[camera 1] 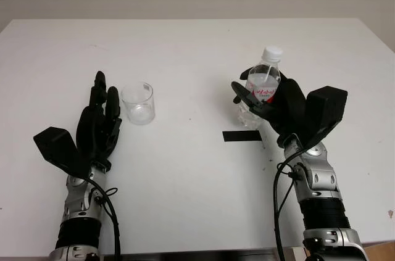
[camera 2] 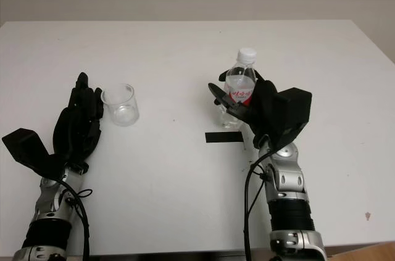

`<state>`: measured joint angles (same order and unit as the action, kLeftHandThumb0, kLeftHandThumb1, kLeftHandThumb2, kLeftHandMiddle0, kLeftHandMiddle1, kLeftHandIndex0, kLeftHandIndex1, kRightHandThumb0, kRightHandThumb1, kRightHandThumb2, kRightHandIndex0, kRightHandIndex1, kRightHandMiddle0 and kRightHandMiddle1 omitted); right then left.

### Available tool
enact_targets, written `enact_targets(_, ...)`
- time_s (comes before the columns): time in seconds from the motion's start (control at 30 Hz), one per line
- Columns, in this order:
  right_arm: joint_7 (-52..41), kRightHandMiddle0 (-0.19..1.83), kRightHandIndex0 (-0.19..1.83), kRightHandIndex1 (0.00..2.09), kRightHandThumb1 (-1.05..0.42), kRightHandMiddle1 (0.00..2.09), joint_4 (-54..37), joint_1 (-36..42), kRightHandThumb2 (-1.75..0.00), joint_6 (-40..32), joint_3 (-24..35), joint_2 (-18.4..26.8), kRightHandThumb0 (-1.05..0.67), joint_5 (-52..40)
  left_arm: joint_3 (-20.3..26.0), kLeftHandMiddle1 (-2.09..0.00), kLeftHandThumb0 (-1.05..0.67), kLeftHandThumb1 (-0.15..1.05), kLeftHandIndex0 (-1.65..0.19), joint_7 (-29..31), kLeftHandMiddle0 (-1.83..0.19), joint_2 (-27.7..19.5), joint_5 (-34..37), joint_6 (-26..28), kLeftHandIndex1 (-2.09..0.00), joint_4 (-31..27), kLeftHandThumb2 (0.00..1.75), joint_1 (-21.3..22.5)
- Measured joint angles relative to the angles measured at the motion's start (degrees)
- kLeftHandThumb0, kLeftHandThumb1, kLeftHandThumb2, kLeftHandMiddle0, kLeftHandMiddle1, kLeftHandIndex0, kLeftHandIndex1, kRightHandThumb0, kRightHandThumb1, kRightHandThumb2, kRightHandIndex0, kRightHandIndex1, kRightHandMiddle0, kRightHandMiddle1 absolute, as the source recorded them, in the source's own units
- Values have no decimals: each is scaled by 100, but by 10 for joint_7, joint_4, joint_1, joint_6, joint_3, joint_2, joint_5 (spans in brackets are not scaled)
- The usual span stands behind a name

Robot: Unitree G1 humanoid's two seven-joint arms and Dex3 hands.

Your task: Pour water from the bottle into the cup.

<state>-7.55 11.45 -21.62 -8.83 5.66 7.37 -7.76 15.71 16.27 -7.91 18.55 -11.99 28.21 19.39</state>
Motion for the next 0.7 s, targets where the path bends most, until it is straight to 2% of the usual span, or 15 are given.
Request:
enact_targets(0.27,8,92,142,209,-105,209,-36,19,-42,-55,-16,-8,-44,11,0,-5,-72,105,18,-1,17,1,0,2,-5,-5,45,-3)
enact_targets(0.7,2,95,151,209,-105,209,-32,20,-43,-55,-19,-8,-43,17,2,-6,-72,105,18,-2,16,4,4,7,-6,-16,44,-11)
